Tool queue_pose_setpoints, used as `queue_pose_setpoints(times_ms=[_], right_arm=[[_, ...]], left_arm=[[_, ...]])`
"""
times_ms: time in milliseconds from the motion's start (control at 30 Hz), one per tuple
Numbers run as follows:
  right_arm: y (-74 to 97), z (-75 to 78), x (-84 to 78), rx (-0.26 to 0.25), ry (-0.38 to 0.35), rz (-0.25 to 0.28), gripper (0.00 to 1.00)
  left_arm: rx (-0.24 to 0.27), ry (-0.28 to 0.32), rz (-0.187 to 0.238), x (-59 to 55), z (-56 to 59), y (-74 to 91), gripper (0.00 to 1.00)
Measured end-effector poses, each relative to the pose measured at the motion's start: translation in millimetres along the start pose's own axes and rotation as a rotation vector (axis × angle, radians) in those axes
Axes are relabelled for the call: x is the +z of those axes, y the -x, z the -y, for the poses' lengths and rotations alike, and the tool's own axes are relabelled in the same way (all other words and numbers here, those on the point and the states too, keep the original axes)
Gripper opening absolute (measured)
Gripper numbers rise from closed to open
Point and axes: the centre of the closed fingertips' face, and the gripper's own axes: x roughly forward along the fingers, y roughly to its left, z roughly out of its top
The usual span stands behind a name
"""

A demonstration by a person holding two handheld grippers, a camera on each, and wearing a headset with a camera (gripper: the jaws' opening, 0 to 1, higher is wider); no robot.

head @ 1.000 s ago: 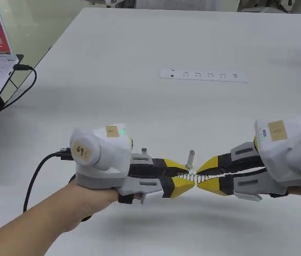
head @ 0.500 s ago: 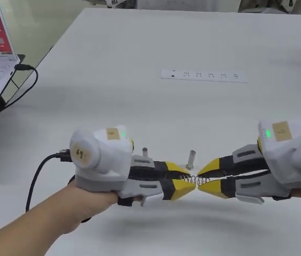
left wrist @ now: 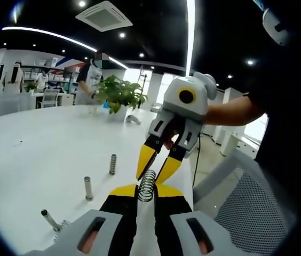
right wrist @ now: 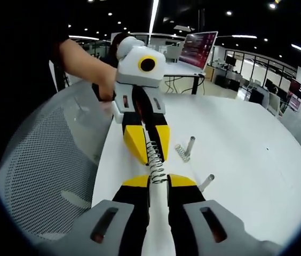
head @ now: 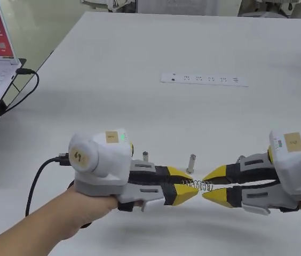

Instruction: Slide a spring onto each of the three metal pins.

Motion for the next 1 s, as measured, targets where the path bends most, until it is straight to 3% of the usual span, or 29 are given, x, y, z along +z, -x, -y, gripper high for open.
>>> queue_pose_setpoints(times_ms=[300,333,367,433,500,600,1000], right_arm=[[-0.2,-2.9,-0.7,0.015,-0.046,-0.002,0.08],[1.7,1.2,-4.3,-0.013,-0.038,-0.033,0.08],[0.9,-2.3,0.6,0.008,-0.022,-0.01,0.08],[0.9,-5.4,2.2,0.013,-0.018,-0.03,0.08],[1.2,-5.5,3.2,0.012,0.044,-0.055,0.07],[2.6,-5.7,4.0,0.017,0.071,-0.069,0.07],[6.4,-7.5,8.1,0.048,0.105,-0.078,0.07]], left_arm=[[-0.007,-0.001,-0.01,-1.5,1.7,0.1,0.03],[-0.025,-0.001,-0.02,-3.5,4.3,0.9,0.02],[-0.017,-0.005,-0.016,-3.2,2.6,0.7,0.02],[-0.026,-0.004,-0.015,-2.7,3.7,0.7,0.02],[-0.027,-0.011,-0.019,-3.8,4.3,-0.2,0.02],[-0.027,-0.007,-0.018,-4.7,3.9,0.0,0.02],[-0.031,0.002,-0.021,-8.2,5.1,2.1,0.02]])
